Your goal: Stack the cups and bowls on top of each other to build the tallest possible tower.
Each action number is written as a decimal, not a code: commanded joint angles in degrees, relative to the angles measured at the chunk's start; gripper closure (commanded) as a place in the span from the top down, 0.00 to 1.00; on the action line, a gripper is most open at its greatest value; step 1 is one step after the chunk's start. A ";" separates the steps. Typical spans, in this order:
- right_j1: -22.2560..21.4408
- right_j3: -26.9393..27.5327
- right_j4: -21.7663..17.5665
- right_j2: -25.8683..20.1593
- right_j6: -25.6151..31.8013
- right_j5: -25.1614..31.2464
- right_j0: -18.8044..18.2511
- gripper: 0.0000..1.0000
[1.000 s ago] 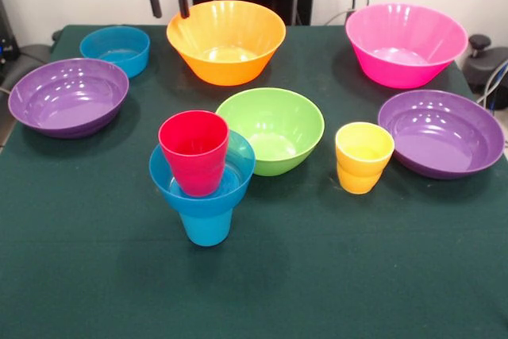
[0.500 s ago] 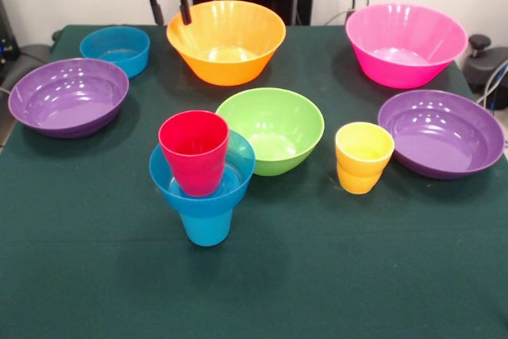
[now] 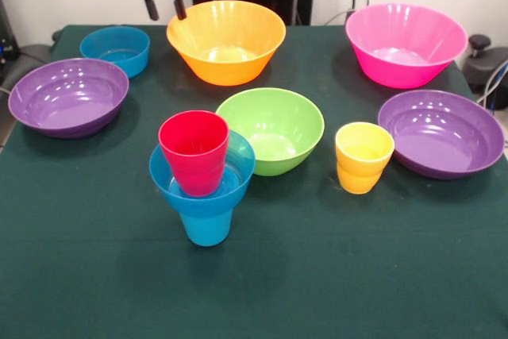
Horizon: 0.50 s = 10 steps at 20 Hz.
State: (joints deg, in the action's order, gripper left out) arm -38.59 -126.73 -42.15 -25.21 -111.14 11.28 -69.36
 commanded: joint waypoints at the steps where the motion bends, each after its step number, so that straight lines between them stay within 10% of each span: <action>1: -2.54 5.03 4.07 -9.43 6.59 9.33 0.48 1.00; 10: -2.07 7.78 3.69 -11.63 7.72 12.49 -0.29 1.00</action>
State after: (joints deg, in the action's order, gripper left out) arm -41.99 -124.84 -39.00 -31.56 -111.14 17.67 -70.63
